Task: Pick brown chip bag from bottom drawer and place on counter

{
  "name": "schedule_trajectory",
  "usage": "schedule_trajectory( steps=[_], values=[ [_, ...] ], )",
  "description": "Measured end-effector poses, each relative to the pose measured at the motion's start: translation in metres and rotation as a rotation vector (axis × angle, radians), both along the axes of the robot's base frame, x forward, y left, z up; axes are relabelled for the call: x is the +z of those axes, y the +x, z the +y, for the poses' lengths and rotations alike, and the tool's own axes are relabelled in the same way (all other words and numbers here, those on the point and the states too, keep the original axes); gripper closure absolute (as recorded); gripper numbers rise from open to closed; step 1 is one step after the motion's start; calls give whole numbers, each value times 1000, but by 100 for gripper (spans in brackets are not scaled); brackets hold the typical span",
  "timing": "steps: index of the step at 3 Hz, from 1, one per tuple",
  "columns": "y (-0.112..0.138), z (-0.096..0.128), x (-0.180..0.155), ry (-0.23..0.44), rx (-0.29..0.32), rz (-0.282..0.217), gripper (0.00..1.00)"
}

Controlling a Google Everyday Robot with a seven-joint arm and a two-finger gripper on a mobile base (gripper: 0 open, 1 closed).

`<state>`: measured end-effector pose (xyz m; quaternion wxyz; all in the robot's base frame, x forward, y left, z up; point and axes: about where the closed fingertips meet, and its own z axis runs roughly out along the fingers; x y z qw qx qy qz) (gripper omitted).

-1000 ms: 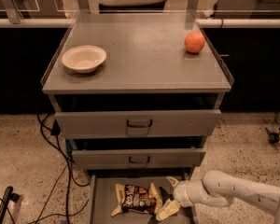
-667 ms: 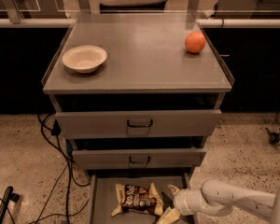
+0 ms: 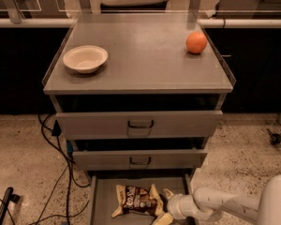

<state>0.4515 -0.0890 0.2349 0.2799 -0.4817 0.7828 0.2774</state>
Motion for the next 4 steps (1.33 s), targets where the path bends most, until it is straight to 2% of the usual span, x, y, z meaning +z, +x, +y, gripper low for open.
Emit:
schedule_trajectory(
  steps=[2, 3, 4],
  values=[
    [5, 17, -32, 43, -72, -11, 0],
    [5, 19, -34, 47, -77, -11, 0],
    [14, 25, -32, 36, -76, -35, 0]
  ],
)
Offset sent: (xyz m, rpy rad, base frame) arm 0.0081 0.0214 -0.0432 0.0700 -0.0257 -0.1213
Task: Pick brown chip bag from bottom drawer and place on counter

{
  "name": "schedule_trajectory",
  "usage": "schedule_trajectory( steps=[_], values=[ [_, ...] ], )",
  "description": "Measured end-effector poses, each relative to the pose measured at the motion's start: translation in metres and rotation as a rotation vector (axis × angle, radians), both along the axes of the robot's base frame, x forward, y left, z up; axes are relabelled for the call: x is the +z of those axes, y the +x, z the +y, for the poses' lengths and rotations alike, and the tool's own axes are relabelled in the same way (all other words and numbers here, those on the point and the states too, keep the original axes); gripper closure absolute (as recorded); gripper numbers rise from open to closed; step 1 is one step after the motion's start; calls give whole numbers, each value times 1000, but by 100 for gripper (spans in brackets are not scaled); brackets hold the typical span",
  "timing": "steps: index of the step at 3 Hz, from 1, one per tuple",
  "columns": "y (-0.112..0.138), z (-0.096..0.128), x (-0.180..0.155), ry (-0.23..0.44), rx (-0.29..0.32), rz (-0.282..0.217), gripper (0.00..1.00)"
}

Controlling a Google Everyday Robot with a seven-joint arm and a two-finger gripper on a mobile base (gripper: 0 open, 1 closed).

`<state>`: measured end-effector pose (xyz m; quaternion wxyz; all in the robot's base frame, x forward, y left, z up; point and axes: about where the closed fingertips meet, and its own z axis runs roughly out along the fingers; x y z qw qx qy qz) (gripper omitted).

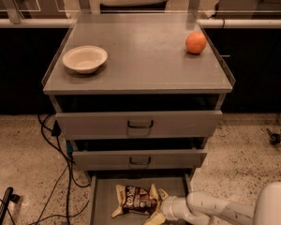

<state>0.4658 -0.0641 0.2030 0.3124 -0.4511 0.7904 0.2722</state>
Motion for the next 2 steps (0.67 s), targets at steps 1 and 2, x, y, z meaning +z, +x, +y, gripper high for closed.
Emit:
schedule_trajectory(
  steps=[1, 2],
  values=[
    [11, 9, -2, -11, 2, -15, 0],
    [15, 14, -12, -23, -1, -21, 0]
  ],
)
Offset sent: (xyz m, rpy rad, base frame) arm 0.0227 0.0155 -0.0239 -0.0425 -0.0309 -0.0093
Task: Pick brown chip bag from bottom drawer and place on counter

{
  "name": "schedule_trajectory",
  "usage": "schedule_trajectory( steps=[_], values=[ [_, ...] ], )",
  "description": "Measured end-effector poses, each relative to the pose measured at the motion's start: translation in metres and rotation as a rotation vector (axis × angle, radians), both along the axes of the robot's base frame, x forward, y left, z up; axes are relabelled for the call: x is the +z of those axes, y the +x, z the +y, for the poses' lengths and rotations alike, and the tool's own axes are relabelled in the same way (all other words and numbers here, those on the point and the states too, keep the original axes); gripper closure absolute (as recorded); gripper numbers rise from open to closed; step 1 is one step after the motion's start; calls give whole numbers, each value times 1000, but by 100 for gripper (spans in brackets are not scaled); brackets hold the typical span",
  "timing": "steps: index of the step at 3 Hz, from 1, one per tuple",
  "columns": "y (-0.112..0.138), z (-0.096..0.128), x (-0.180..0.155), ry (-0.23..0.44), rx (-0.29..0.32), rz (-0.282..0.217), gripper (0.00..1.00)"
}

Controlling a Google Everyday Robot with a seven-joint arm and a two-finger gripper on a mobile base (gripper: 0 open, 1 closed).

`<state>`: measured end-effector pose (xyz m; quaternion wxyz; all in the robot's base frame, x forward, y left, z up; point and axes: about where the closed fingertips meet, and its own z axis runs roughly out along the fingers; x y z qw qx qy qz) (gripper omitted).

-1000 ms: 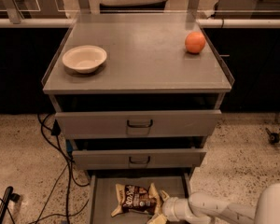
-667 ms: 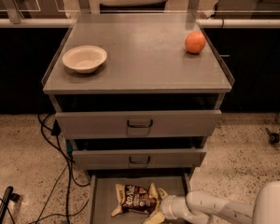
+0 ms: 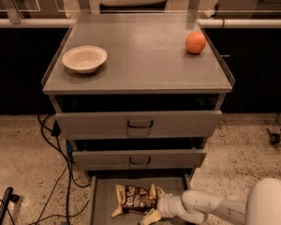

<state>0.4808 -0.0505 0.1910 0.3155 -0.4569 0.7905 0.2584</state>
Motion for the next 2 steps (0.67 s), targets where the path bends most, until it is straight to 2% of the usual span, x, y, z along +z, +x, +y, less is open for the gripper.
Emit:
schedule_trajectory(
  steps=[2],
  values=[
    [1, 2, -37, -20, -17, 15, 0]
  ],
)
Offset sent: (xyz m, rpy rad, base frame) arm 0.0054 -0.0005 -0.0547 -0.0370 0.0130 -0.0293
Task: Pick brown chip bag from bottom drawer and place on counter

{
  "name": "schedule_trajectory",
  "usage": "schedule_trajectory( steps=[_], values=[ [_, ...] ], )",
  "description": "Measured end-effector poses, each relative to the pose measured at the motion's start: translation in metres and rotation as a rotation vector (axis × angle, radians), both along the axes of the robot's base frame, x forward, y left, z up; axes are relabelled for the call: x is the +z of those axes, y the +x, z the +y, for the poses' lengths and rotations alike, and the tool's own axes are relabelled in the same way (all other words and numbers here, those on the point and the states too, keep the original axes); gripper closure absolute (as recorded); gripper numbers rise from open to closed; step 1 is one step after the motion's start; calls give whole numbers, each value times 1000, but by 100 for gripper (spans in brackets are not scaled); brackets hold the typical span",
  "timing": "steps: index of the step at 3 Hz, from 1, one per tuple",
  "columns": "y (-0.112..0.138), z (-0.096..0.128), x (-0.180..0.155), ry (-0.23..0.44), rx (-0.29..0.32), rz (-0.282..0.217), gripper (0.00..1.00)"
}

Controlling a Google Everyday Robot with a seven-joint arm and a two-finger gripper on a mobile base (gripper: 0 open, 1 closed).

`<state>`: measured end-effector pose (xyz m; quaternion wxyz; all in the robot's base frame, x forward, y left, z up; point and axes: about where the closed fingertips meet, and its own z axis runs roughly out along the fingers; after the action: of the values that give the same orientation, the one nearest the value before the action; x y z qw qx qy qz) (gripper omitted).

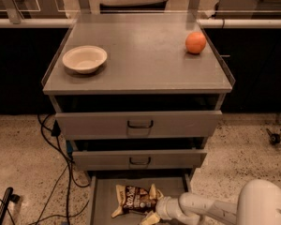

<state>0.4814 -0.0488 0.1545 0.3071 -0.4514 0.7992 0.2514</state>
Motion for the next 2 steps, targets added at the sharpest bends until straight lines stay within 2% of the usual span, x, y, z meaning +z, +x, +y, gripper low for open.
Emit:
schedule_trajectory(
  steps=[1, 2],
  values=[
    [0, 0, 0, 0, 0, 0, 18],
    [0, 0, 0, 0, 0, 0, 49]
  ],
)
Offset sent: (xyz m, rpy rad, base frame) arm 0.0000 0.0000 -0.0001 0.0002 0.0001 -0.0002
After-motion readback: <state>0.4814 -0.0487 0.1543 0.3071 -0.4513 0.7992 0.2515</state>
